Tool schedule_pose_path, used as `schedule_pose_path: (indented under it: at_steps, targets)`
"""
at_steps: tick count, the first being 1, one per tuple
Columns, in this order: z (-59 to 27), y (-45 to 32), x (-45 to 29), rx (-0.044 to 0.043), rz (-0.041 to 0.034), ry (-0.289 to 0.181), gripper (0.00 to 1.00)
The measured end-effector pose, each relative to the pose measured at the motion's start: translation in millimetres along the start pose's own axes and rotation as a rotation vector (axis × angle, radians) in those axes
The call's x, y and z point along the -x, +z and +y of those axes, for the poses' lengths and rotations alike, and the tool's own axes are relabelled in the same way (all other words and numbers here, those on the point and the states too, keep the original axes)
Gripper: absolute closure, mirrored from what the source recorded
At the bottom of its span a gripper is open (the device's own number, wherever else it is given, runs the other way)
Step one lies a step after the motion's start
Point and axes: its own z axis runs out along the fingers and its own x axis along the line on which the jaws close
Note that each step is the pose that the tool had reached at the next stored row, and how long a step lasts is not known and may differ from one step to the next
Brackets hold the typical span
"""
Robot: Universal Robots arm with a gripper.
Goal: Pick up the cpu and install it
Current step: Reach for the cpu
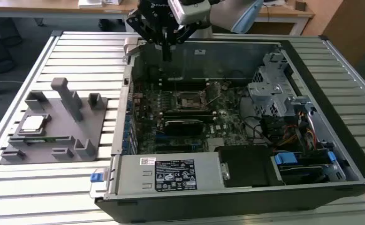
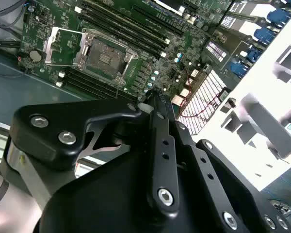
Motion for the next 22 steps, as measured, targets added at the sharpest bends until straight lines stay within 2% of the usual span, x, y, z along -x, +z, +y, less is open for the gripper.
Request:
schedule_pose_path:
  at_steps: [14, 16, 22]
  targets:
    - [-0.3, 0.0, -4.5, 0.0, 0.0, 0.0, 0.89]
    - [-0.7, 0.1, -9.6, 0.0, 0.0, 0.0, 0.89]
    - [-0.8, 0.2, -10.8, 0.0, 0.0, 0.0, 0.89]
